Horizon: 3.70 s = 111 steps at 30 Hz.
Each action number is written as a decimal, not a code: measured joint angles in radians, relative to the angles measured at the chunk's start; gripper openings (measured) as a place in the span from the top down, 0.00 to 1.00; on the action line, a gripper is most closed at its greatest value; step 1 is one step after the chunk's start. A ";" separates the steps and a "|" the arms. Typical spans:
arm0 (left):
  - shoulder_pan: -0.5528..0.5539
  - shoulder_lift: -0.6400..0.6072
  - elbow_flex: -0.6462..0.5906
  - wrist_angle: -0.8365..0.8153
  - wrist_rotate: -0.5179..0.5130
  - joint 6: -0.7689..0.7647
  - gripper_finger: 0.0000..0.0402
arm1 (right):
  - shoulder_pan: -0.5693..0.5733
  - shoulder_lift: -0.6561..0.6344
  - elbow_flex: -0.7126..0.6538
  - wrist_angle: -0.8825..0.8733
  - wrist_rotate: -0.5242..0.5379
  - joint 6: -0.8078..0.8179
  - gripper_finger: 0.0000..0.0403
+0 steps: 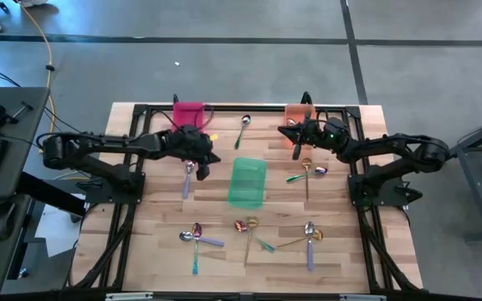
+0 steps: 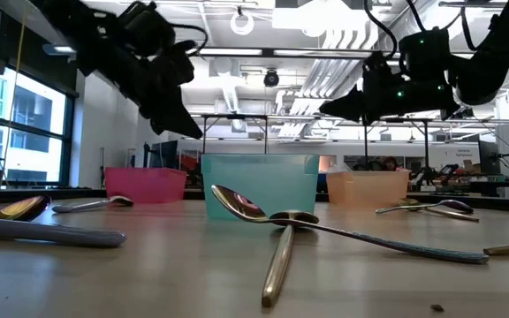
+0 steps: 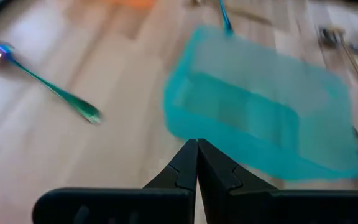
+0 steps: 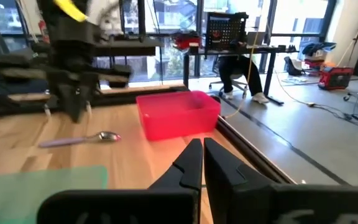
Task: Sort silverware by color (type)
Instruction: Put the bottom right blue spoon into the green bin
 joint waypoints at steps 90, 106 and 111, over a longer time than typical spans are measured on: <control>-0.551 0.484 0.174 0.223 -0.144 -1.061 0.61 | 0.163 0.000 0.002 0.125 0.058 -0.010 1.00; -0.552 0.494 0.173 0.262 -0.153 -1.047 0.56 | 0.163 0.000 0.002 0.135 0.057 -0.009 1.00; -0.552 0.523 0.173 0.274 -0.155 -1.043 0.60 | 0.163 0.000 0.002 0.147 0.056 0.000 1.00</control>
